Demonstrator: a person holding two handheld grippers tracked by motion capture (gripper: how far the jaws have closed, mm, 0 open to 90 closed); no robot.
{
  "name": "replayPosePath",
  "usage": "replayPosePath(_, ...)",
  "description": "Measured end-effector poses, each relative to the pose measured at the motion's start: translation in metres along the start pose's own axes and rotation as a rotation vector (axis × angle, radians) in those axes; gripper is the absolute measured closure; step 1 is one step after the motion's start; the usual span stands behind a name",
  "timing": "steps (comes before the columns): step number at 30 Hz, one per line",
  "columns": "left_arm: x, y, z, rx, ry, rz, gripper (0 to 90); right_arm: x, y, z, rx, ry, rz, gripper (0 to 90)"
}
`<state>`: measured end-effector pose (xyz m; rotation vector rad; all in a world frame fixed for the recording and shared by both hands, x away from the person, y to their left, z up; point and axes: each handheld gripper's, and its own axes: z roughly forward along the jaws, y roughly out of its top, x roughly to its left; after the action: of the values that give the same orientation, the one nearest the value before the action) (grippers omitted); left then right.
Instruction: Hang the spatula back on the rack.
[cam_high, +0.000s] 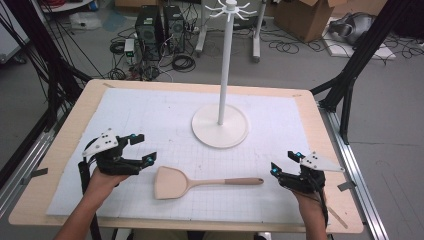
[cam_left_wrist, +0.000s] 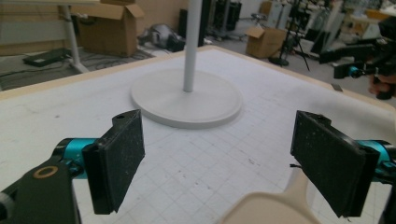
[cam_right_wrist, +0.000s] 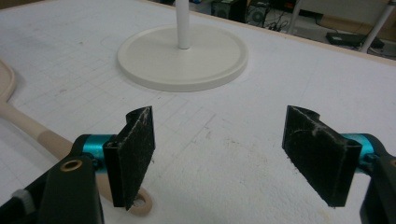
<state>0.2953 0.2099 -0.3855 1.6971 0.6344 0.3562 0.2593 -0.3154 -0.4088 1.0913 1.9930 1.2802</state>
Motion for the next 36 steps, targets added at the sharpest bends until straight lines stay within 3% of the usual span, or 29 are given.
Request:
replayPosePath(5,-0.015,0.008,0.019,0.072,-0.1,0.046,24.0,0.004,-0.002,0.004,0.022,0.027,-0.04,24.8)
replayPosePath(8,-0.022,0.01,0.031,0.118,-0.146,0.064,24.3,0.005,-0.002,0.003,0.029,0.033,-0.038,24.9)
replayPosePath(10,-0.031,0.011,0.047,0.18,-0.212,0.093,29.7,0.005,-0.002,0.003,0.029,0.037,-0.048,24.9)
replayPosePath(11,-0.031,0.011,0.047,0.18,-0.212,0.093,31.0,0.005,-0.002,0.003,0.029,0.037,-0.048,24.9)
replayPosePath(13,-0.042,0.012,0.065,0.236,-0.265,0.124,33.4,0.006,-0.003,0.004,0.037,0.042,-0.057,24.9)
replayPosePath(15,-0.045,0.011,0.072,0.256,-0.282,0.132,37.1,0.007,-0.003,0.005,0.047,0.043,-0.055,24.9)
replayPosePath(18,-0.054,0.009,0.092,0.346,-0.325,0.168,38.4,0.008,-0.004,0.006,0.045,0.044,-0.062,24.9)
replayPosePath(24,-0.065,0.003,0.115,0.458,-0.354,0.209,39.9,0.009,-0.005,0.006,0.052,0.053,-0.065,24.9)
replayPosePath(27,-0.069,-0.001,0.128,0.525,-0.351,0.221,40.9,0.009,-0.005,0.006,0.054,0.054,-0.064,24.9)
replayPosePath(36,-0.08,-0.01,0.152,0.651,-0.337,0.247,49.1,0.009,-0.009,0.007,0.063,0.06,-0.065,24.9)
